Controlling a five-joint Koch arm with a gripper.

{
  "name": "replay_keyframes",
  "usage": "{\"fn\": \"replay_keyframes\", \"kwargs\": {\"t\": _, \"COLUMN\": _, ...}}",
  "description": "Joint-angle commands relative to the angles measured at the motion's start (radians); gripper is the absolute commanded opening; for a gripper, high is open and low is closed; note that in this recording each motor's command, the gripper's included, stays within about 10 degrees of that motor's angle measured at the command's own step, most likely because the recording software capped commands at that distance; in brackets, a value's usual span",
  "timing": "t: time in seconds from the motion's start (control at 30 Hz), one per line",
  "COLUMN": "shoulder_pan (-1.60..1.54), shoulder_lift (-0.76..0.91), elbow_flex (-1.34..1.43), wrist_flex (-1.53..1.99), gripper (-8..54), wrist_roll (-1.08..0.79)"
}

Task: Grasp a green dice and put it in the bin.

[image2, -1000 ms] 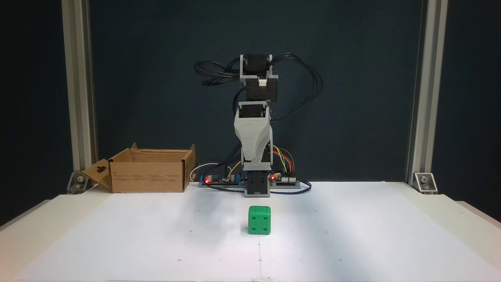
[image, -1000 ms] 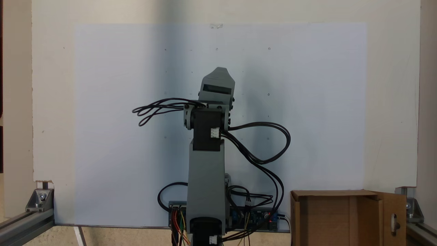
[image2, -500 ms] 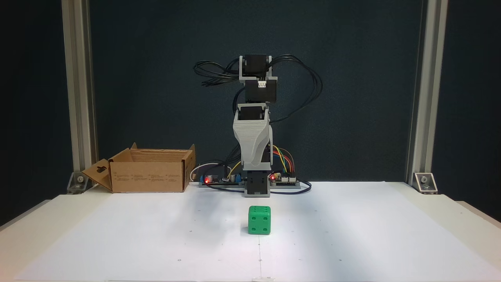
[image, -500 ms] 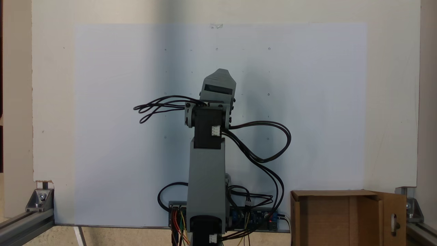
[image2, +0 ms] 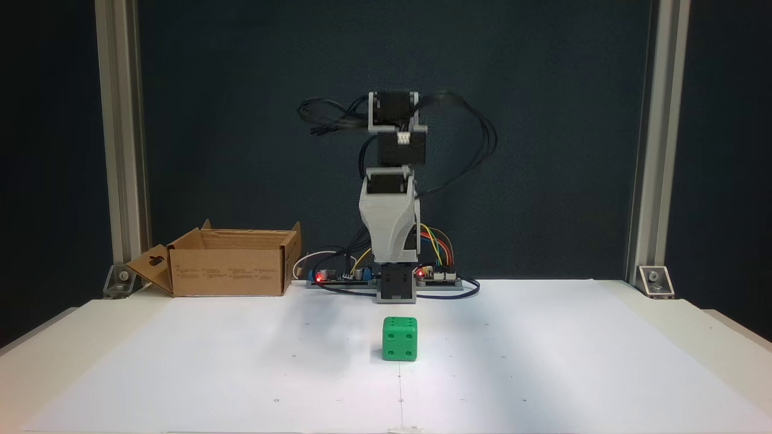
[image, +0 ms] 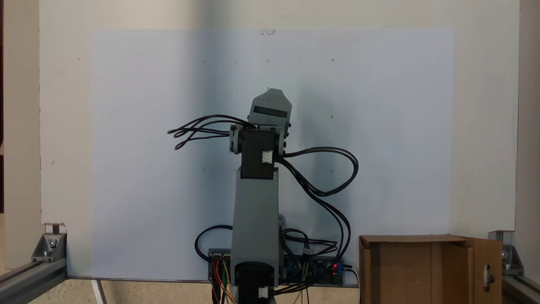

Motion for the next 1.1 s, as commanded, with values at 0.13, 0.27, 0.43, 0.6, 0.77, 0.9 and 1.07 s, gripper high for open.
{"fn": "replay_keyframes", "kwargs": {"t": 0.13, "shoulder_pan": 0.02, "shoulder_lift": 0.018, "elbow_flex": 0.064, "wrist_flex": -0.077, "gripper": 42.5, "wrist_roll": 0.052}}
{"fn": "replay_keyframes", "kwargs": {"t": 0.27, "shoulder_pan": 0.02, "shoulder_lift": 0.018, "elbow_flex": 0.084, "wrist_flex": -0.112, "gripper": 42.5, "wrist_roll": 0.054}}
{"fn": "replay_keyframes", "kwargs": {"t": 0.43, "shoulder_pan": 0.02, "shoulder_lift": 0.014, "elbow_flex": 0.117, "wrist_flex": -0.166, "gripper": 42.5, "wrist_roll": 0.052}}
{"fn": "replay_keyframes", "kwargs": {"t": 0.6, "shoulder_pan": 0.012, "shoulder_lift": -0.009, "elbow_flex": 0.123, "wrist_flex": -0.186, "gripper": 42.2, "wrist_roll": 0.048}}
{"fn": "replay_keyframes", "kwargs": {"t": 0.77, "shoulder_pan": -0.003, "shoulder_lift": -0.011, "elbow_flex": 0.124, "wrist_flex": -0.187, "gripper": 41.5, "wrist_roll": 0.021}}
{"fn": "replay_keyframes", "kwargs": {"t": 0.9, "shoulder_pan": -0.009, "shoulder_lift": -0.009, "elbow_flex": 0.126, "wrist_flex": -0.187, "gripper": 41.5, "wrist_roll": -0.026}}
{"fn": "replay_keyframes", "kwargs": {"t": 1.07, "shoulder_pan": -0.011, "shoulder_lift": -0.009, "elbow_flex": 0.126, "wrist_flex": -0.198, "gripper": 41.5, "wrist_roll": -0.037}}
